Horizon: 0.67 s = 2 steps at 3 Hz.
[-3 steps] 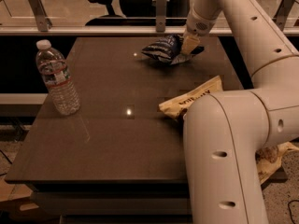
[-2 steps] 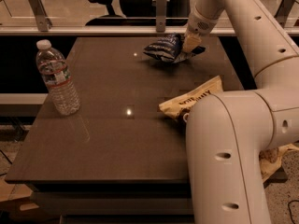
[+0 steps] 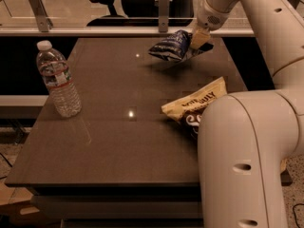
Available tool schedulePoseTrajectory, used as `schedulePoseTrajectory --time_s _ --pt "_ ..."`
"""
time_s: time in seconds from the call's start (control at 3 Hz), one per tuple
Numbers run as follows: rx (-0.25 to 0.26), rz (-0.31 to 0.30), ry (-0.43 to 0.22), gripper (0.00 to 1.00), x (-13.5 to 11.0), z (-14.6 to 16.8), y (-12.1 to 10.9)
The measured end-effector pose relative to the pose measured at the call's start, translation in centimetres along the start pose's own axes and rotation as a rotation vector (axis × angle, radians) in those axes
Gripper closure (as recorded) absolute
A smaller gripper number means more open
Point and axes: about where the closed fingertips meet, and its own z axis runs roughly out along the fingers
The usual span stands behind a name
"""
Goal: Move blue chip bag near water bottle
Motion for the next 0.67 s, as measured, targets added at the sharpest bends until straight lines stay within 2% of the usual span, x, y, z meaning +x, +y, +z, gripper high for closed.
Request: schedulePoseTrajectory --time_s 0.67 --pt "0.012 0.01 0.028 1.0 -0.8 -4.9 2.4"
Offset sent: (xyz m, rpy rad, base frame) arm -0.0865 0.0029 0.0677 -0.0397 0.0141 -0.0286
